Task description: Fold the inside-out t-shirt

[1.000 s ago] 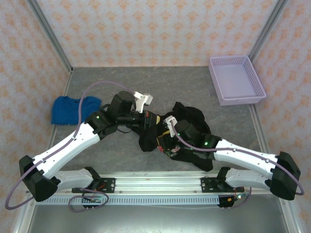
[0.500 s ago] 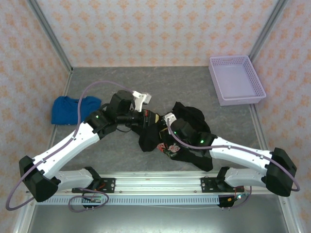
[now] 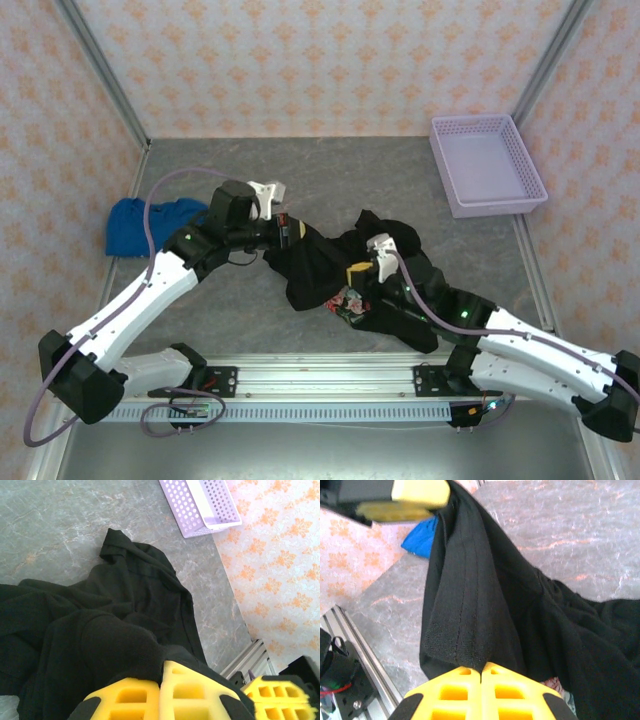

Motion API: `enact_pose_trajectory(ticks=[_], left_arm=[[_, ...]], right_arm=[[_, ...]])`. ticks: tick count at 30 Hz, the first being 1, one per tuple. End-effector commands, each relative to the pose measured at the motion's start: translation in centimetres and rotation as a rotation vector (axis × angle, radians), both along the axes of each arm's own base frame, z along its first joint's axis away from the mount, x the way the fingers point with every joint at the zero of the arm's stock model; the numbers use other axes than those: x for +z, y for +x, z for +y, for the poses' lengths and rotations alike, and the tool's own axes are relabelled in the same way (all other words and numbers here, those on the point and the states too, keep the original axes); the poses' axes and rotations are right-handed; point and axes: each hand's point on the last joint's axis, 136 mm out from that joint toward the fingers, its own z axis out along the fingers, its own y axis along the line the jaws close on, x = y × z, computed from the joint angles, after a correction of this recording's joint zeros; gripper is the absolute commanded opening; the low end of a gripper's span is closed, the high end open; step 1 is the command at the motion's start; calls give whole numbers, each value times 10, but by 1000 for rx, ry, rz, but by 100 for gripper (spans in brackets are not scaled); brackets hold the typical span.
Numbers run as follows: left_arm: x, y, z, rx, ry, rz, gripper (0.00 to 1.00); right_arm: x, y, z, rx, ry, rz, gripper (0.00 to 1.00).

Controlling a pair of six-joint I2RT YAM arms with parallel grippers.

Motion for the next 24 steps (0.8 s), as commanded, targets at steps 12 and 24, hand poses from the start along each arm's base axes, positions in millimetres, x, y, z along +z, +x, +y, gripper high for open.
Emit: enact_pose_trajectory(ticks=[12, 24], left_arm=[[17, -5, -26, -206, -78, -27, 0], [24, -21, -51, -316, -71, -4, 0]], right_arm=[[-12, 25, -47, -325, -11, 99, 12], [10, 22, 1, -8, -240, -125, 57]])
